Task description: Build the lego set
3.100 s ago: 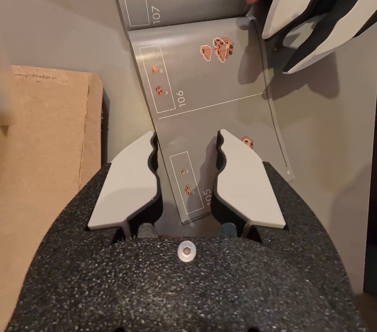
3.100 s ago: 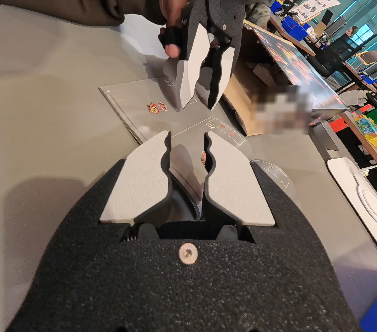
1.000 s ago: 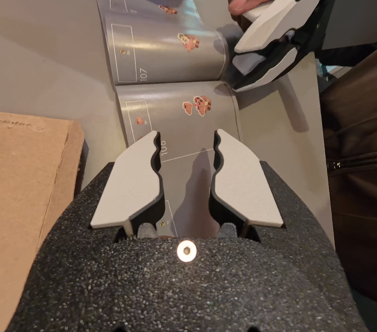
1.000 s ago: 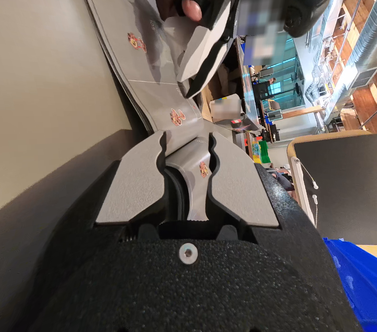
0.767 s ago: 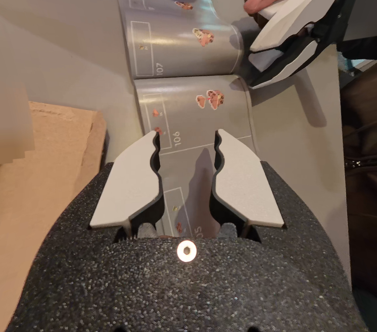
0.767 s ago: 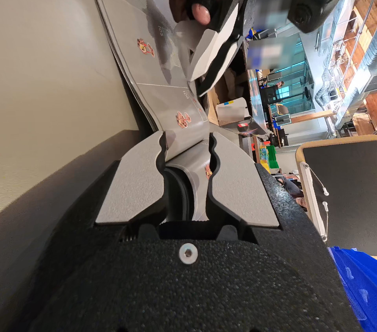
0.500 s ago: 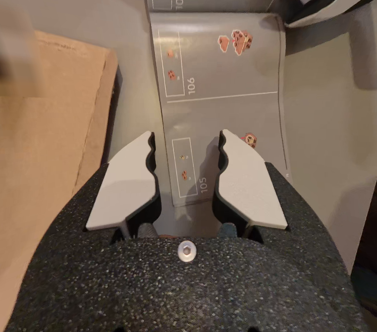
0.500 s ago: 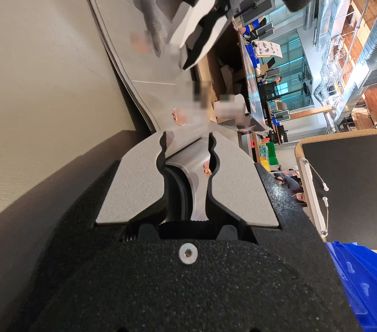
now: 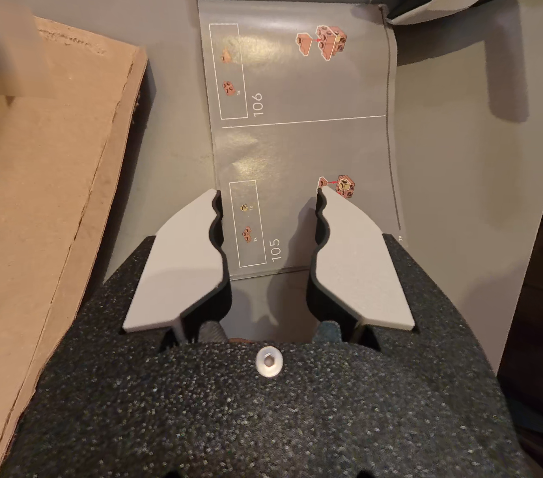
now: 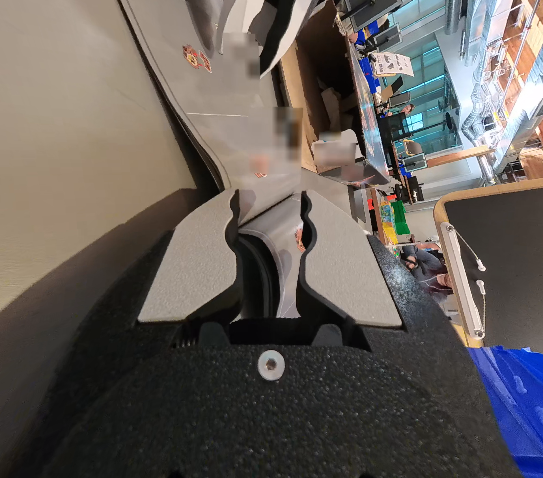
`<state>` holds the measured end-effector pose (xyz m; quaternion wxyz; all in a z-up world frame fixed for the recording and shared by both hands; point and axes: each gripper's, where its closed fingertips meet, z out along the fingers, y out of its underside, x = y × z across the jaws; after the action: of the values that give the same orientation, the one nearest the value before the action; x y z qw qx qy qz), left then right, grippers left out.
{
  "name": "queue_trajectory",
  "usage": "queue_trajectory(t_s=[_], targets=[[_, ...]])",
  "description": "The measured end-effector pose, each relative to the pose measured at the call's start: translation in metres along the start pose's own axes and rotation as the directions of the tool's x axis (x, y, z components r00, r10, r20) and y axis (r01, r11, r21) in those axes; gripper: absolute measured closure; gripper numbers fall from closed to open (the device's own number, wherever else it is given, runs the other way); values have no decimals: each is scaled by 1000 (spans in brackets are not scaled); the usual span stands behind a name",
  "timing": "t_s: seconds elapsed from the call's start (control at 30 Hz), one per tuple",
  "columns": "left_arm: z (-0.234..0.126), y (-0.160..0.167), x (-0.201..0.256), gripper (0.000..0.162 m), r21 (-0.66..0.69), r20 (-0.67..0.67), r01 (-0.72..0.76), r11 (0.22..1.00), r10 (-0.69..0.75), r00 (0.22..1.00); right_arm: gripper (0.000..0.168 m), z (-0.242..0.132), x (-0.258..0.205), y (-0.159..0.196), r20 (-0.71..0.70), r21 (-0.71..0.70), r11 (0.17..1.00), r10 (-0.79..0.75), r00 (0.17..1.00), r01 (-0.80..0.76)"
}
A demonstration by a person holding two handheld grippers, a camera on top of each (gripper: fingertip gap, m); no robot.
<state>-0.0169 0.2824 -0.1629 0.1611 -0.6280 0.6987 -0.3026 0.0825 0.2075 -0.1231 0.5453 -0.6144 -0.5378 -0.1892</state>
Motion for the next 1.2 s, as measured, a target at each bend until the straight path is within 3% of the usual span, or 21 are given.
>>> queue_trajectory(t_s=[0.67,0.97,1.2], targets=[[9,-5,21,101,6,-67,-62,998,62,996,124,-5,-7,-11,52,45,999,-16,999,14],[17,-14,39,101,31,-127,-105,994,109,986,126,-4,14,-14,-51,35,999,36,998,-34],[11,-37,35,101,160,-100,-100,982,116,988,128,-14,62,1,-250,28,972,232,940,-232]])
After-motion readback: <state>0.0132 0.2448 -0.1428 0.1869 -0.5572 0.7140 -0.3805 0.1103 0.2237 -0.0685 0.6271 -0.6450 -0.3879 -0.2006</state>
